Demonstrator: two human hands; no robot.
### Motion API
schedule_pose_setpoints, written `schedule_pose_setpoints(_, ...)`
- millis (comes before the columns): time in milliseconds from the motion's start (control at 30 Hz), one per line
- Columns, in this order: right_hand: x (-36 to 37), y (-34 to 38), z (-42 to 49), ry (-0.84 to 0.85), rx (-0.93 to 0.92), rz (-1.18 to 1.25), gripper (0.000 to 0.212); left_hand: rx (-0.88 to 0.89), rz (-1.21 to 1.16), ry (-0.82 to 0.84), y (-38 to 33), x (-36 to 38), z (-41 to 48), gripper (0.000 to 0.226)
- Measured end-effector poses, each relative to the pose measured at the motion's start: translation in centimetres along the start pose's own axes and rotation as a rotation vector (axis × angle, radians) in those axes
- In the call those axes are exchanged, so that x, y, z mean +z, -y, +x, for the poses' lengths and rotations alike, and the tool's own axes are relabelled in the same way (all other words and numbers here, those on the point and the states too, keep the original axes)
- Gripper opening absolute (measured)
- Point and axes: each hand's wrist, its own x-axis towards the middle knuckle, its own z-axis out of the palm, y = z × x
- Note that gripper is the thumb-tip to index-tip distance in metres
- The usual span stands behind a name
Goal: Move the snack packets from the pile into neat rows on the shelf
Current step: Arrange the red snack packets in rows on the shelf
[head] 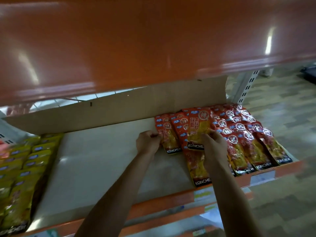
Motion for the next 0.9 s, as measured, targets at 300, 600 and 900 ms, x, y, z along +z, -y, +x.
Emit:
schedule_pose_setpoints(300,0.2,0.2,0.7,0.135,-0.096,-0.201,0.021,0.073,0.2,-0.046,-0.1,0.0,0.5,0.017)
schedule_pose_setpoints(600,1.3,-0.3,0.3,0.28,-0.058,-0.355,0.039,0.215,-0.043,0.082,-1.4,0.1,-2.3,0.025)
schedule_pose_setpoints(900,2.4,-0.7,-0.3,0.309,-0.233,-0.575,0.005,0.122,-0.355,0.253,-0.9,-0.9,-3.6,0.03)
